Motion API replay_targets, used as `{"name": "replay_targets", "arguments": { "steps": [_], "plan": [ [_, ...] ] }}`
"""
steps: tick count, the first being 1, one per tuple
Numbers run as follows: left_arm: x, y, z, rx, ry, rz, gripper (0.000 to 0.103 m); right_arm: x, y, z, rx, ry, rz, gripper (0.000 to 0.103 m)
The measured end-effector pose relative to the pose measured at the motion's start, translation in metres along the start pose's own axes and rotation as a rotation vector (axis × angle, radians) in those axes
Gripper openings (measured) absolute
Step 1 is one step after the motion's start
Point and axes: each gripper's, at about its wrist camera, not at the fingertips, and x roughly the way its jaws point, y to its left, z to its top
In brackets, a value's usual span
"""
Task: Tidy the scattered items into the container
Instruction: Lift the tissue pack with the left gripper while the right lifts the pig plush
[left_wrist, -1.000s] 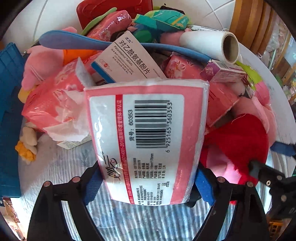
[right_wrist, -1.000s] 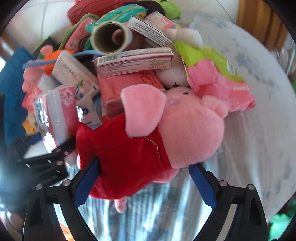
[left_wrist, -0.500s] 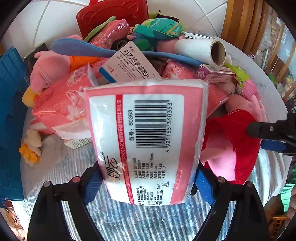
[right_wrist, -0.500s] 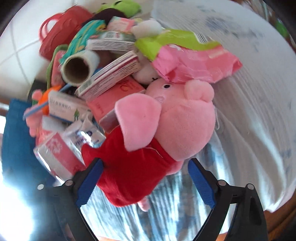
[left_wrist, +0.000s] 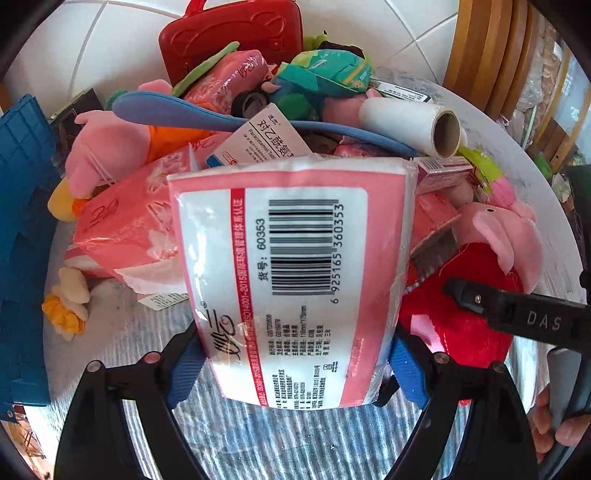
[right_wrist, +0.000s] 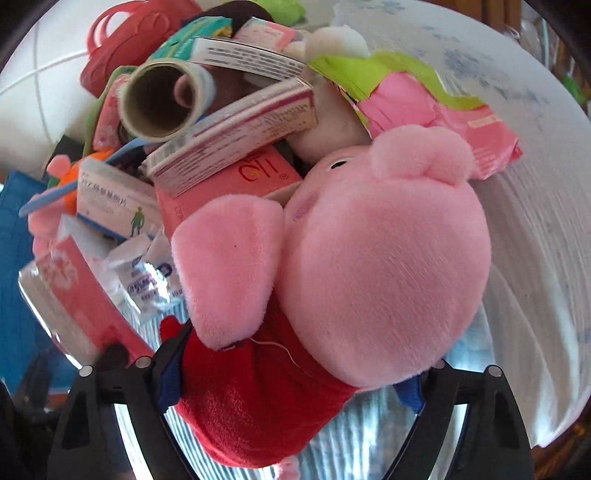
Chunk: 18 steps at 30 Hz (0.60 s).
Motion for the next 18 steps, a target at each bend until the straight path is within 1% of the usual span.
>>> {"name": "replay_targets", "arguments": {
  "steps": [7,9,11,13,14,16,18],
  "plan": [
    [-0.027,0.008,-0.002,-0.034,-0.041,0.015,0.088,-0.036,0.019,-0.015,-0.169,-0.117,-0.109,0.083],
    [-0.033,0.009,-0.007,-0.04,-0.044,0.019,0.088,-0.043,0.018,-0.017,-0.199,-0.131,-0.142,0.083],
    [-0.035,0.007,-0.008,-0.041,-0.044,0.02,0.088,-0.042,0.018,-0.016,-0.217,-0.114,-0.161,0.083],
    [-0.033,0.004,-0.01,-0.035,-0.043,0.025,0.088,-0.032,0.014,-0.014,-0.206,-0.071,-0.176,0.086],
    [-0.033,0.003,-0.011,-0.035,-0.04,0.028,0.088,-0.023,0.014,-0.014,-0.186,-0.048,-0.165,0.088],
    [-0.028,0.001,-0.011,-0.037,-0.028,0.032,0.088,-0.011,0.003,-0.008,-0.123,-0.005,-0.135,0.088],
    [-0.023,-0.001,-0.012,-0.038,-0.007,0.036,0.088,-0.008,-0.011,-0.007,-0.095,0.009,-0.129,0.091]
  ]
}}
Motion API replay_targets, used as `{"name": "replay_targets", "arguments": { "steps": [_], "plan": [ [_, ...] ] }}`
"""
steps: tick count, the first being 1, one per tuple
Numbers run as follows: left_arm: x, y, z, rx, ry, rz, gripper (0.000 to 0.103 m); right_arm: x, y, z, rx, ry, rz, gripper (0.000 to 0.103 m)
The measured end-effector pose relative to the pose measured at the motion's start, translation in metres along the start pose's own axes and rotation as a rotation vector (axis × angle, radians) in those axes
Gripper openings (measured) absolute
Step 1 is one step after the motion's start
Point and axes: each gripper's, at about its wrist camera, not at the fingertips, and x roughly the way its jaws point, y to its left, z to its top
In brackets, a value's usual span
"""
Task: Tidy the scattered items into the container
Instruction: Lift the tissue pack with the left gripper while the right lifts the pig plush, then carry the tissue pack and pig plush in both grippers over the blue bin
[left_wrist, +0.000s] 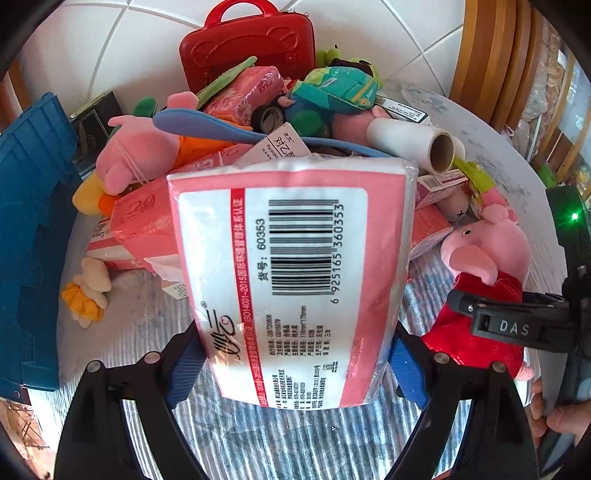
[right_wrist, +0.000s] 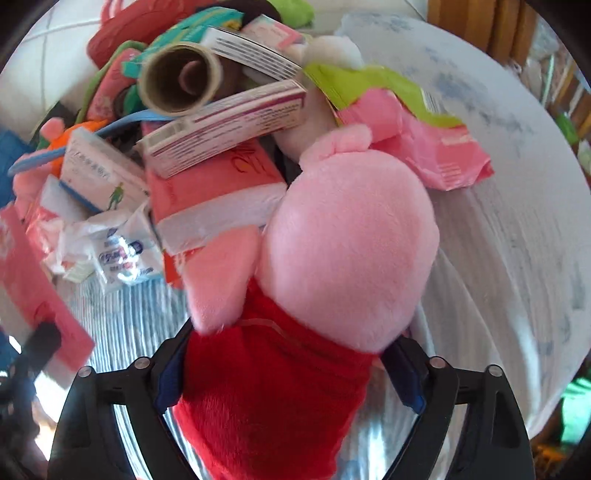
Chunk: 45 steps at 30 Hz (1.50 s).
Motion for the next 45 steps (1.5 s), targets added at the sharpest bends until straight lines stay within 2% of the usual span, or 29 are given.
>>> {"name": "replay_targets", "arguments": {
  "steps": [3,5,8,12,15,18,20,26,33,38,43,45],
  "plan": [
    [0.003,-0.003,-0.003,-0.003,0.025,-0.003,0.088,0.011,0.003,0.005,-0.035,0.011,-0.041,0.087],
    [0.0,-0.004,-0.004,0.0,0.023,-0.003,0.088,0.001,0.009,0.0,-0.082,-0.028,-0.069,0.081],
    [-0.009,-0.004,-0.003,-0.006,0.009,-0.001,0.088,-0.025,0.017,-0.012,-0.145,-0.119,-0.096,0.079],
    [-0.031,0.001,0.001,-0.025,-0.034,0.008,0.088,-0.064,0.022,-0.015,-0.174,-0.228,-0.058,0.076],
    [-0.052,0.01,0.004,-0.039,-0.075,0.023,0.088,-0.097,0.044,-0.012,-0.22,-0.335,-0.033,0.076],
    [-0.077,0.026,0.005,-0.058,-0.126,0.04,0.088,-0.132,0.061,-0.006,-0.249,-0.417,0.042,0.076],
    [-0.093,0.041,0.005,-0.076,-0.161,0.051,0.088,-0.151,0.086,-0.004,-0.278,-0.463,0.069,0.076],
    [-0.146,0.106,-0.003,-0.125,-0.28,0.092,0.088,-0.183,0.165,-0.012,-0.385,-0.542,0.107,0.076],
    [-0.204,0.208,-0.022,-0.14,-0.407,0.146,0.088,-0.222,0.279,-0.043,-0.472,-0.65,0.106,0.076],
    [-0.24,0.276,-0.029,-0.136,-0.467,0.158,0.088,-0.251,0.356,-0.064,-0.492,-0.725,0.093,0.076],
    [-0.271,0.33,-0.027,-0.166,-0.504,0.181,0.088,-0.277,0.412,-0.075,-0.529,-0.788,0.076,0.077],
    [-0.283,0.349,-0.025,-0.187,-0.529,0.213,0.088,-0.285,0.432,-0.075,-0.559,-0.81,0.082,0.077]
  ]
}}
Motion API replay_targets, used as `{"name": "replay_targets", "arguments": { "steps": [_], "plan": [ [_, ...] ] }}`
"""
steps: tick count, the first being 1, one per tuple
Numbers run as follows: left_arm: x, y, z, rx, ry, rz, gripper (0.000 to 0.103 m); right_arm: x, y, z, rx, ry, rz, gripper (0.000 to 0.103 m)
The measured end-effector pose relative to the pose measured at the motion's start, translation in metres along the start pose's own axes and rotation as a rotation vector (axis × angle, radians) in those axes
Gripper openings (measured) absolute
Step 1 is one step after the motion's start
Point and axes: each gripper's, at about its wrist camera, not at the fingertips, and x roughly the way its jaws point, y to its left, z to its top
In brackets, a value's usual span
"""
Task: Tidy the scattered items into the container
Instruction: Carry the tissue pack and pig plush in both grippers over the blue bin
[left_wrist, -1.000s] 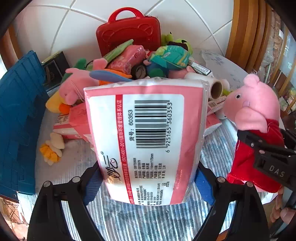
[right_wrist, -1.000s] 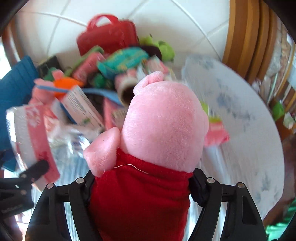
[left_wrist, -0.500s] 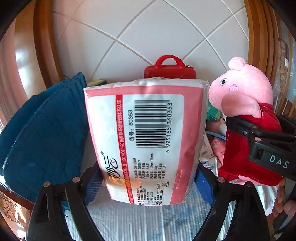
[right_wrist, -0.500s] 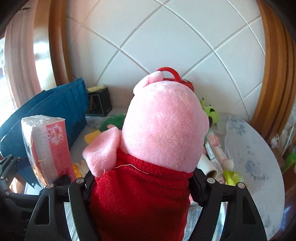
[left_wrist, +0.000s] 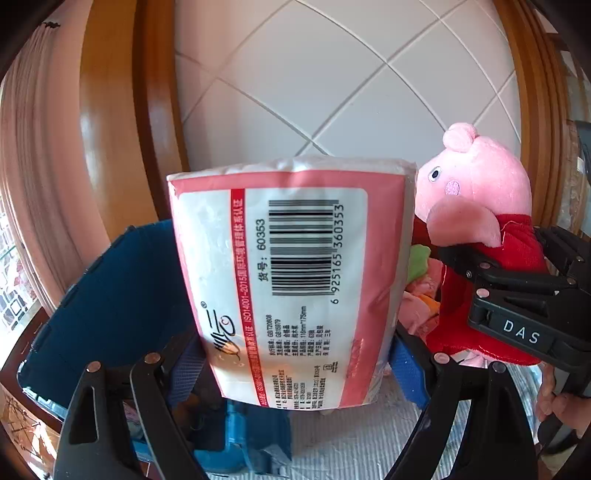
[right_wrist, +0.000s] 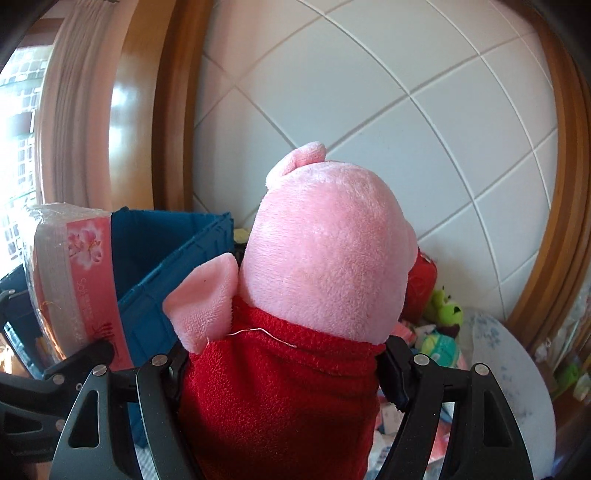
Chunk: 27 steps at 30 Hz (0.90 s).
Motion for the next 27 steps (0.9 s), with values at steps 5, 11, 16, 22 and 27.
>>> {"name": "replay_targets", "arguments": {
  "steps": [5,11,16,22,27],
  "plan": [
    [-0.006,0.042,0.023,-0.034,-0.062,0.156,0.088,0.006,0.032,0.034,-0.058,-0.073,0.073,0.077],
    [0.01,0.097,0.033,-0.082,-0.028,0.284,0.088,0.016,0.077,0.076,-0.113,-0.14,0.171,0.077],
    [0.027,0.158,0.027,-0.12,0.015,0.343,0.088,0.025,0.127,0.114,-0.127,-0.151,0.285,0.077],
    [0.065,0.233,0.029,-0.108,0.12,0.319,0.088,0.068,0.203,0.139,-0.12,-0.05,0.364,0.077],
    [0.132,0.293,0.017,-0.137,0.392,0.196,0.088,0.139,0.262,0.127,-0.097,0.193,0.378,0.077]
  ]
}}
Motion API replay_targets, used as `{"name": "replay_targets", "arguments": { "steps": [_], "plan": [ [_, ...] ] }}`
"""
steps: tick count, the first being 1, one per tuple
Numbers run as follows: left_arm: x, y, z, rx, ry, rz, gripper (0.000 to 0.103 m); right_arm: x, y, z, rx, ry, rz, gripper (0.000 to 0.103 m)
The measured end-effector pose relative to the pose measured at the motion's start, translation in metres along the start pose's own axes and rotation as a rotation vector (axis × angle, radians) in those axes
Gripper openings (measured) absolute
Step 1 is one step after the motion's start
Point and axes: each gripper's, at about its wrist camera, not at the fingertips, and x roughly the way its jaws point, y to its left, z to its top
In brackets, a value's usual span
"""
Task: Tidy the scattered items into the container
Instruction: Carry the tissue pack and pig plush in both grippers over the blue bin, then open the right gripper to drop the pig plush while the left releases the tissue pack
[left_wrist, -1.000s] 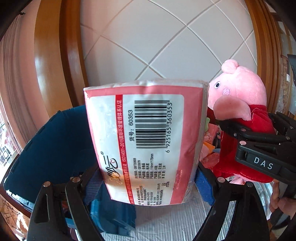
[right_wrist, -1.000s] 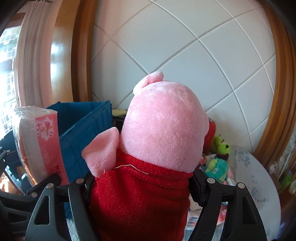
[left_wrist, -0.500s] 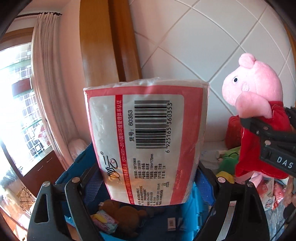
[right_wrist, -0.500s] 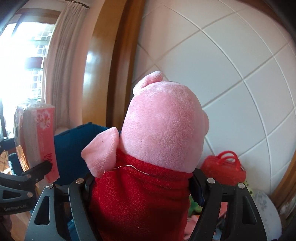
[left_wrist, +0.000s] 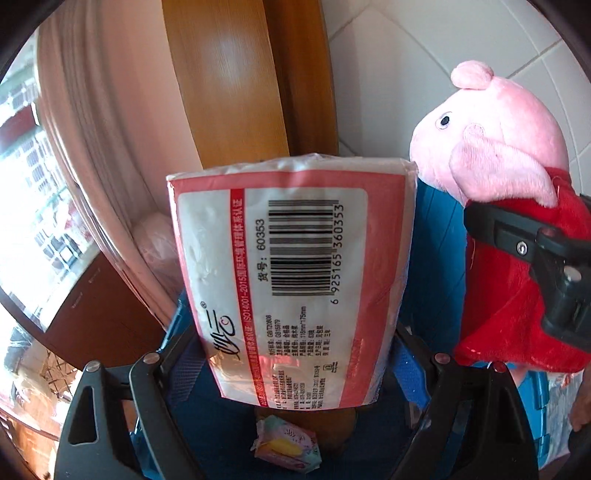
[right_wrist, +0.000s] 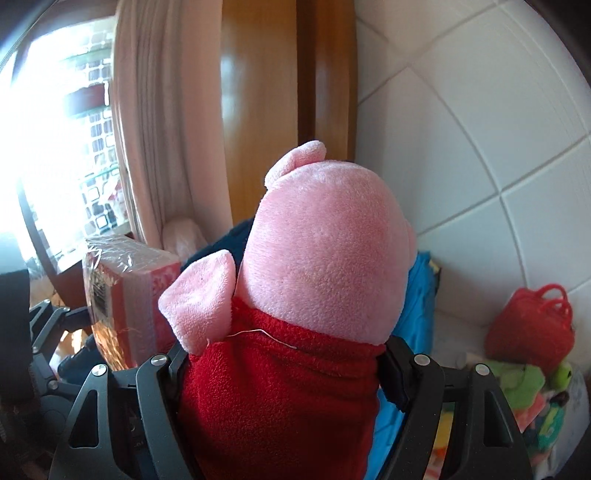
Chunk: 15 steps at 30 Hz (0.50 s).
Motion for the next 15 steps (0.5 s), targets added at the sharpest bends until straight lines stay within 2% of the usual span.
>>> {"name": "replay_targets", "arguments": {
  "steps": [4,8,12,15],
  "plan": [
    [0.074,0.016,-0.001,0.041,0.248,-0.05,0.088,0.072,0.005,-0.013,0.057,0.201,-0.045,0.077],
    [0.14,0.019,-0.015,0.065,0.489,-0.118,0.088,0.14,0.002,-0.043,0.096,0.423,-0.123,0.077],
    [0.185,0.011,-0.027,0.141,0.612,-0.101,0.088,0.191,-0.001,-0.078,0.118,0.62,-0.144,0.077],
    [0.209,0.005,-0.041,0.174,0.702,-0.106,0.088,0.217,-0.005,-0.102,0.103,0.726,-0.164,0.077]
  ]
}}
